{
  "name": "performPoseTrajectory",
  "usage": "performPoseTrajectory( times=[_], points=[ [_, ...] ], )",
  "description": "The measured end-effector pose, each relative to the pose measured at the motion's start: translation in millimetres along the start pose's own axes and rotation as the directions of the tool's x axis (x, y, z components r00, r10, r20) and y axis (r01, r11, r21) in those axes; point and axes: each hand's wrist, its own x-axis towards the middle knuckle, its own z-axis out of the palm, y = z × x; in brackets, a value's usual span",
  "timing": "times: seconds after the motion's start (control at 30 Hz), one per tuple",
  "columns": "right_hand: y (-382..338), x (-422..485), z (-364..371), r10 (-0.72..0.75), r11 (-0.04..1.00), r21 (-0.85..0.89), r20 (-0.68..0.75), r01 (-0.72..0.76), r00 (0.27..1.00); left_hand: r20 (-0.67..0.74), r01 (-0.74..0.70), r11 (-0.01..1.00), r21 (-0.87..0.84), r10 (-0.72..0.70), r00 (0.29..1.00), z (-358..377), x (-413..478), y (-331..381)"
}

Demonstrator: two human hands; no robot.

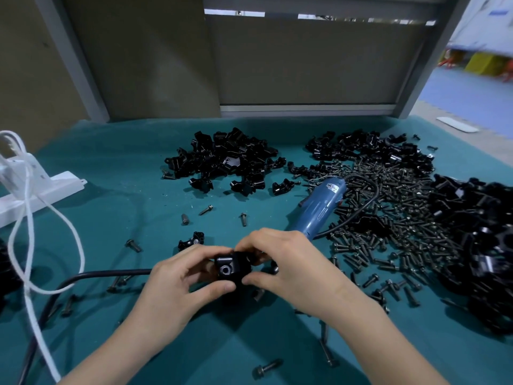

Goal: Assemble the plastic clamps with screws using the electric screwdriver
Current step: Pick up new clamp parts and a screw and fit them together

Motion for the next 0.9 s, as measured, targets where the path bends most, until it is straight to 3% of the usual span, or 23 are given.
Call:
performPoseTrajectory(
  times=[0.47,0.63,0.9],
  points=[
    [-4,-2,1,0.011,1.000,0.021,-0.053,-0.010,0.999,-0.045,-0.048,0.997,-0.064,0.045,0.998,4,-2,-4],
    [-5,0,2,0.006,1.000,0.008,-0.053,-0.006,0.999,-0.042,-0.193,0.948,0.252,0.210,0.977,6,-3,-1],
    [0,-5,10,0.027,0.990,0.143,-0.113,-0.010,0.993,-0.096,-0.166,0.974,0.157,0.182,0.979,6,0,-11]
  ],
)
